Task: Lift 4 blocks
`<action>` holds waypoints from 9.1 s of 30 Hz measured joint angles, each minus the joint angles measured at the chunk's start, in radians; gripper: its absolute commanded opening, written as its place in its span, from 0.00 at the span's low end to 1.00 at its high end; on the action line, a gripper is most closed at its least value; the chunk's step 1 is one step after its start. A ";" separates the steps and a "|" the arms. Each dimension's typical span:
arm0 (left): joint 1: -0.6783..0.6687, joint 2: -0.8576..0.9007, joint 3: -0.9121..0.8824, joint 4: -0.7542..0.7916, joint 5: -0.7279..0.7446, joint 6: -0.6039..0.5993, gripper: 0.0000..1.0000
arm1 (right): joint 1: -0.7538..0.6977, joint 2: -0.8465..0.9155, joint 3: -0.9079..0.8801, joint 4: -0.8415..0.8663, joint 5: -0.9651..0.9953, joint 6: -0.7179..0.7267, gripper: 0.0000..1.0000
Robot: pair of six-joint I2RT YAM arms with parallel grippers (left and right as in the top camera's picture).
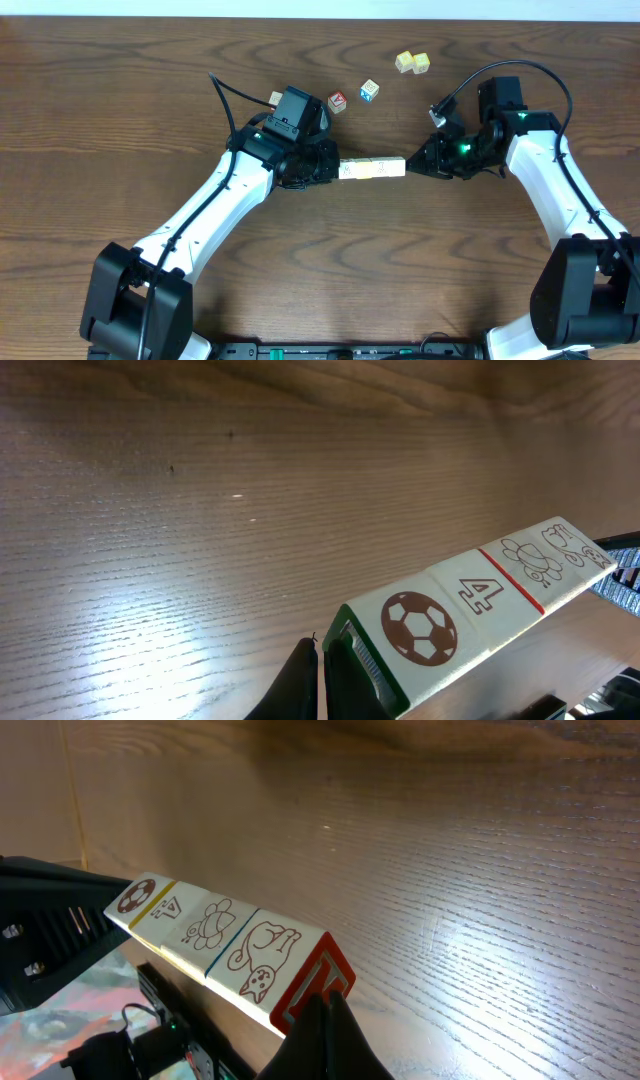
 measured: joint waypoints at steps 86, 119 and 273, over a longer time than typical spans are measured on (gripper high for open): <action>-0.033 0.142 0.000 0.116 -0.046 -0.032 0.07 | 0.001 0.000 -0.114 0.211 0.101 0.074 0.01; -0.056 0.265 -0.010 0.149 -0.045 -0.079 0.07 | 0.002 0.000 -0.257 0.404 0.109 0.154 0.01; 0.189 -0.491 0.006 -0.517 -0.333 -0.069 0.76 | 0.399 -0.677 -0.134 -0.311 0.505 0.215 0.99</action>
